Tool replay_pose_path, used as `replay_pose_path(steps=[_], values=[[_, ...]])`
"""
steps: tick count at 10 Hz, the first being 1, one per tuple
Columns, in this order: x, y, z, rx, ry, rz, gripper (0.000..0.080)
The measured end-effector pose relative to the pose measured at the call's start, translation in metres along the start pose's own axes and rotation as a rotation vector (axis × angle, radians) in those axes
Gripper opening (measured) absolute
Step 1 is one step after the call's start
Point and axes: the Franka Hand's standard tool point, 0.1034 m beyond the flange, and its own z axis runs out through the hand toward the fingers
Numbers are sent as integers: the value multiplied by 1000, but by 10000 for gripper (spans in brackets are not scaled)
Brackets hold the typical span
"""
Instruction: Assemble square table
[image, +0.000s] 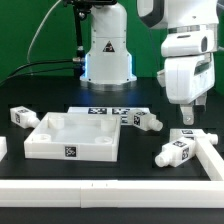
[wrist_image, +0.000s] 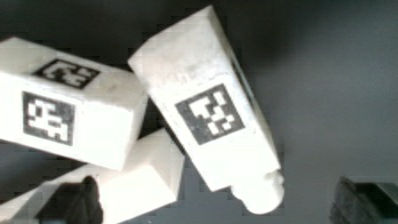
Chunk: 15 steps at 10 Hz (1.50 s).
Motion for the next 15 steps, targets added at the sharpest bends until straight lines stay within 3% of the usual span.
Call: replay_pose_path(steps=[2, 5, 8, 12, 14, 15], values=[[-10, -1, 4, 6, -13, 9, 649], [-28, 14, 19, 20, -38, 49, 649], [-33, 7, 32, 21, -26, 56, 649], [-25, -2, 34, 27, -27, 57, 649], [-25, -2, 34, 27, -27, 57, 379], [-25, -2, 34, 27, -26, 57, 379]])
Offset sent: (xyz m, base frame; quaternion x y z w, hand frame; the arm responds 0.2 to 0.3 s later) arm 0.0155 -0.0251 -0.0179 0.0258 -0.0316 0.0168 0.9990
